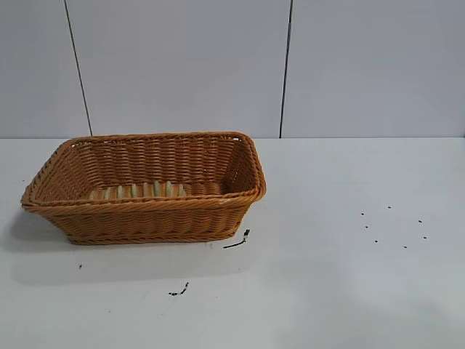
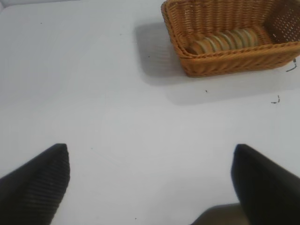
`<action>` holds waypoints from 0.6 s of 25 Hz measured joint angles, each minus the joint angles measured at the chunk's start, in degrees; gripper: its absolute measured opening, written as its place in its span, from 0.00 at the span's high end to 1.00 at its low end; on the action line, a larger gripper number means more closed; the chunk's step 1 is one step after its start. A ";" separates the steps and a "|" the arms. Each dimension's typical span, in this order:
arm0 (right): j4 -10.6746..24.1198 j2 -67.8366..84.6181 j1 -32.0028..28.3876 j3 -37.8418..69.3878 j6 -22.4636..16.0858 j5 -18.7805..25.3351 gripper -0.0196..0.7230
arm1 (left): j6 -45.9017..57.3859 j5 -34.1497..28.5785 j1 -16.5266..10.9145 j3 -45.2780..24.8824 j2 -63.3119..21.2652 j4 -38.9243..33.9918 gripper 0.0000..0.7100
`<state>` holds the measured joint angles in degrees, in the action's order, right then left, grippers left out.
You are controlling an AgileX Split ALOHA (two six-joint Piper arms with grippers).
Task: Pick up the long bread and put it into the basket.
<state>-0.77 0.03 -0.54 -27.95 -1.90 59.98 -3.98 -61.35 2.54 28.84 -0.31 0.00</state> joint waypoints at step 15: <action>0.00 0.29 0.17 0.23 -0.26 -0.94 0.19 | 0.00 0.00 0.00 0.00 0.00 0.00 0.02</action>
<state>-0.77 0.32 -0.37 -27.72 -2.16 59.04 -3.98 -61.35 2.54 28.84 -0.31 0.00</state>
